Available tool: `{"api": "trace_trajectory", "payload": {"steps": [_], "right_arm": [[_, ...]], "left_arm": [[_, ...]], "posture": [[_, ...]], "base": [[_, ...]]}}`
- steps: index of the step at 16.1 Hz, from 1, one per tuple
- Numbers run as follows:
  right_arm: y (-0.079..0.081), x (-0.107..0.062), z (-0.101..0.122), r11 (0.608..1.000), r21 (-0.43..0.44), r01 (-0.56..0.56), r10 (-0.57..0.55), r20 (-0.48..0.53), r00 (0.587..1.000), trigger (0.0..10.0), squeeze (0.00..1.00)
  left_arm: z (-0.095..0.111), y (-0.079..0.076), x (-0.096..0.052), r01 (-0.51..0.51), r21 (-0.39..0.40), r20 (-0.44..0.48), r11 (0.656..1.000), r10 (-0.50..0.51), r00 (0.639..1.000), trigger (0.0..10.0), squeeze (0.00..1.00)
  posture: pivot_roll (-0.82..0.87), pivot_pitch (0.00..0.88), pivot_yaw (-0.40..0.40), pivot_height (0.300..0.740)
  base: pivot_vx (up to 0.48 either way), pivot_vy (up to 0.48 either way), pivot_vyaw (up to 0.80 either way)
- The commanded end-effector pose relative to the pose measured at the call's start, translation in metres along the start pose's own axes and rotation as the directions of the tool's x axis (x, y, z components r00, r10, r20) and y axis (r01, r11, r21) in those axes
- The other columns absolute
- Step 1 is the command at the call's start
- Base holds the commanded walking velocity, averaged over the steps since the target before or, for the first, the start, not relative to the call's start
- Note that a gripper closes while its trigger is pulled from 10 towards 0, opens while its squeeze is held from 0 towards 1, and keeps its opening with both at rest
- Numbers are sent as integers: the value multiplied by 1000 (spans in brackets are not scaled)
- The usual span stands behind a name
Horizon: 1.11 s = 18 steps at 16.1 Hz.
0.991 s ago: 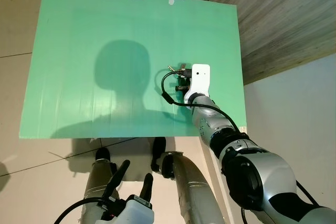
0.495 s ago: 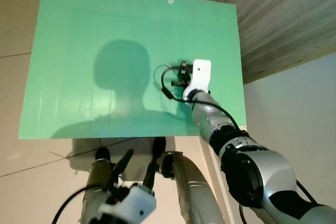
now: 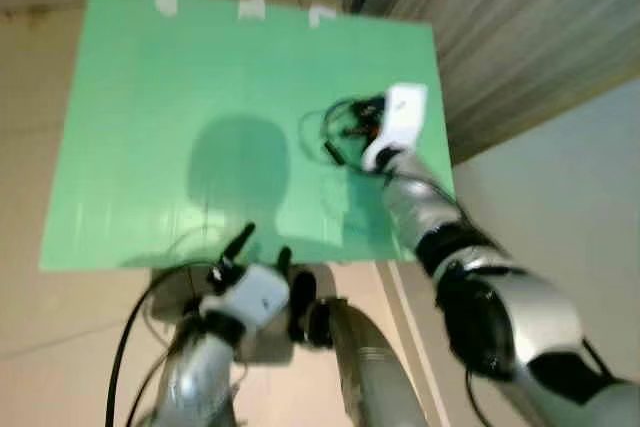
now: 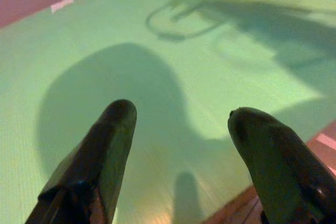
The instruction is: Hang keys on a hook
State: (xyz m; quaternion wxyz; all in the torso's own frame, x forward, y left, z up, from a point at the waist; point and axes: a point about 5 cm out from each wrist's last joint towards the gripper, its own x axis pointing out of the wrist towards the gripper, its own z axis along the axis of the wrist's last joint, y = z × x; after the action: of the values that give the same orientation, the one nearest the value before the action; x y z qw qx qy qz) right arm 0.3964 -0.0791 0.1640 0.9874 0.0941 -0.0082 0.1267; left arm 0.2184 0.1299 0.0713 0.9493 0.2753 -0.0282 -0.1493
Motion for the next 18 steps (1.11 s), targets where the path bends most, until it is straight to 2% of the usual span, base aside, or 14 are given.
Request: {"api": "trace_trajectory", "payload": {"steps": [1,2,3,4,5,6,8,11,12,13,14,15,16,18], "right_arm": [[-14,-1,8,1000,-1,20,-20,42,999,0,0],[-19,-1,13,1000,-12,23,-22,59,998,0,0],[-30,-3,22,999,-50,14,-9,99,995,0,0],[-37,-5,27,997,-82,1,9,125,992,0,0],[-50,-11,30,990,-142,0,21,150,988,0,0],[-54,-12,30,989,-150,7,16,152,988,0,0],[-76,-27,28,977,-212,38,1,183,983,0,0],[-92,-52,14,967,-251,53,-2,199,980,0,0],[-96,-60,8,970,-233,68,-21,201,979,0,0],[-97,-66,1,974,-212,80,-38,196,980,0,780],[-92,-73,-10,976,-202,79,-40,191,981,0,1000],[-87,-76,-17,981,-176,74,-43,177,983,0,1000],[-84,-92,-32,979,-186,78,-49,155,987,0,0],[-87,-107,-42,979,-175,107,-84,136,987,0,0]], "left_arm": [[-13,-6,1,21,-58,-78,998,-26,997,10000,0],[-17,-2,7,11,-79,-95,997,-18,995,10000,0],[-25,5,22,-8,-127,-121,992,-8,993,10000,0],[-25,9,30,-17,-149,-123,989,-1,992,10000,0],[-23,13,41,-41,-186,-117,982,19,993,10000,0],[-22,15,43,-44,-194,-115,980,22,993,10000,0],[-17,26,52,-79,-227,-96,971,58,994,10000,0],[-4,44,53,-111,-212,-37,971,106,994,10000,0],[0,49,53,-114,-209,-18,971,113,993,10000,0],[0,51,54,-113,-211,-9,971,114,993,10000,0],[0,52,58,-119,-221,-6,968,121,993,10000,0],[1,52,61,-110,-232,2,966,113,994,10000,0],[17,55,67,-86,-217,67,973,102,992,10000,0],[25,57,67,-74,-229,87,971,96,992,10000,0]], "posture": [[230,223,-198,740],[210,194,-186,740],[169,147,-166,740],[151,126,-159,740],[132,99,-148,740],[122,89,-145,740],[96,54,-130,740],[81,38,-109,740],[67,29,-103,740],[48,12,-97,740],[37,0,-90,740],[37,0,-87,740],[29,0,-74,740],[16,0,-60,740]], "base": [[0,0,0],[0,0,0],[0,0,0],[0,0,0],[0,0,0],[0,0,0],[0,0,0],[0,0,0],[0,0,0],[0,0,0],[0,0,0],[0,0,0],[0,0,0],[0,0,0]]}}
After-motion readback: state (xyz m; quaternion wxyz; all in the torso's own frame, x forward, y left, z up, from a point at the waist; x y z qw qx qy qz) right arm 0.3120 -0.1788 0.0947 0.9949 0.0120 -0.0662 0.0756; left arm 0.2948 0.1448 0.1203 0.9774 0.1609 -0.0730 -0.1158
